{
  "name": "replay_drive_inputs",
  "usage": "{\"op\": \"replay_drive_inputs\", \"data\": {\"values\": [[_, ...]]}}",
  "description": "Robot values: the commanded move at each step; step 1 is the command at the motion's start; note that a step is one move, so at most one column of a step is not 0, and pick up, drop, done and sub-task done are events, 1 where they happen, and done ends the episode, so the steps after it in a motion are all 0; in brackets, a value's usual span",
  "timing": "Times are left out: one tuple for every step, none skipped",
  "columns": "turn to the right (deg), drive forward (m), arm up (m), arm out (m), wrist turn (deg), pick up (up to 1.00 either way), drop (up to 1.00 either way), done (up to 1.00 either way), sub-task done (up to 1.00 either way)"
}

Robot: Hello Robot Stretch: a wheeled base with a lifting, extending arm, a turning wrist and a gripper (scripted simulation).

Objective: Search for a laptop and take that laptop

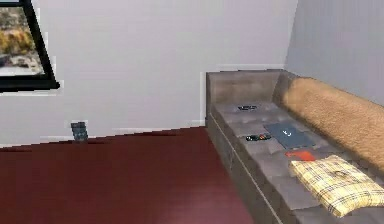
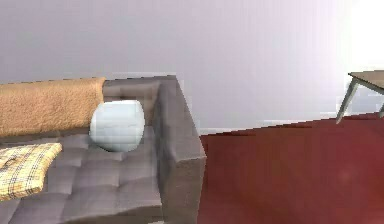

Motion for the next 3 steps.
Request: {"op": "replay_drive_inputs", "data": {"values": [[-3.0, 0.00, 0.00, 0.00, 0.0, 0.00, 0.00, 0.00, 0.00], [0.0, 0.75, 0.00, 0.00, 0.0, 0.00, 0.00, 0.00, 0.00], [-36.0, 0.00, 0.00, 0.00, 0.0, 0.00, 0.00, 0.00, 0.00]]}}
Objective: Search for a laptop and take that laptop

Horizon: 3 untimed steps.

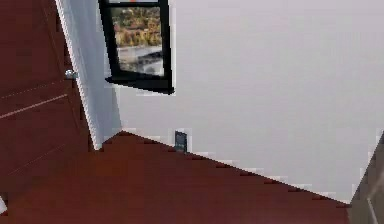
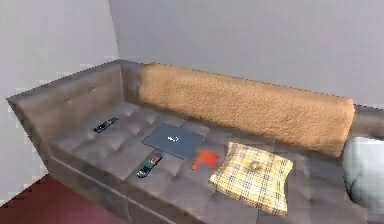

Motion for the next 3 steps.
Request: {"op": "replay_drive_inputs", "data": {"values": [[42.0, 0.00, 0.00, 0.00, 0.0, 0.00, 0.00, 0.00, 0.00], [0.0, 0.95, 0.00, 0.00, 0.0, 0.00, 0.00, 0.00, 0.00], [0.0, 0.00, 0.50, 0.00, 0.0, 0.00, 0.00, 0.00, 0.00]]}}
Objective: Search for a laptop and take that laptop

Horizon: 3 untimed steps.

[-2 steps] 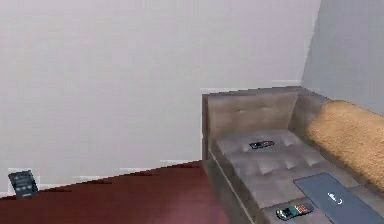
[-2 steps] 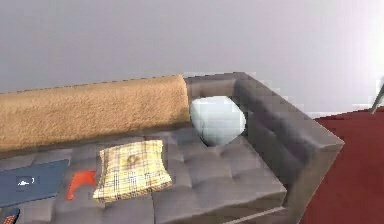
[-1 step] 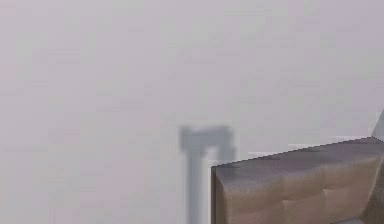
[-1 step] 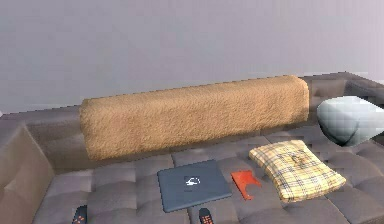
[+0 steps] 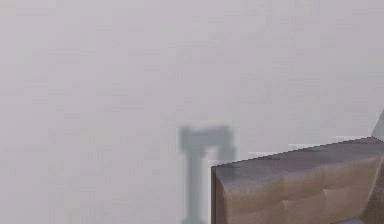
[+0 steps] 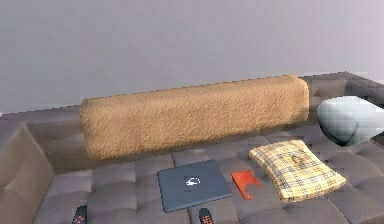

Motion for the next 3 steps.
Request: {"op": "replay_drive_inputs", "data": {"values": [[0.0, 0.00, 0.06, 0.00, 0.0, 0.00, 0.00, 0.00, 0.00], [0.0, 0.00, 0.00, 0.32, 0.0, 0.00, 0.00, 0.00, 0.00], [0.0, 0.00, 0.00, 0.00, 45.0, 0.00, 0.00, 0.00, 0.00]]}}
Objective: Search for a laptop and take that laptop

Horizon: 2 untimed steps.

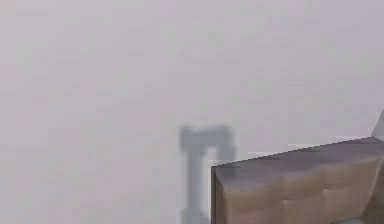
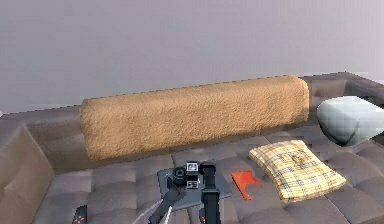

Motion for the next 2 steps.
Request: {"op": "replay_drive_inputs", "data": {"values": [[0.0, 0.00, 0.00, 0.00, 45.0, 0.00, 0.00, 0.00, 0.00], [0.0, 0.00, 0.00, 0.00, 45.0, 0.00, 0.00, 0.00, 0.00]]}}
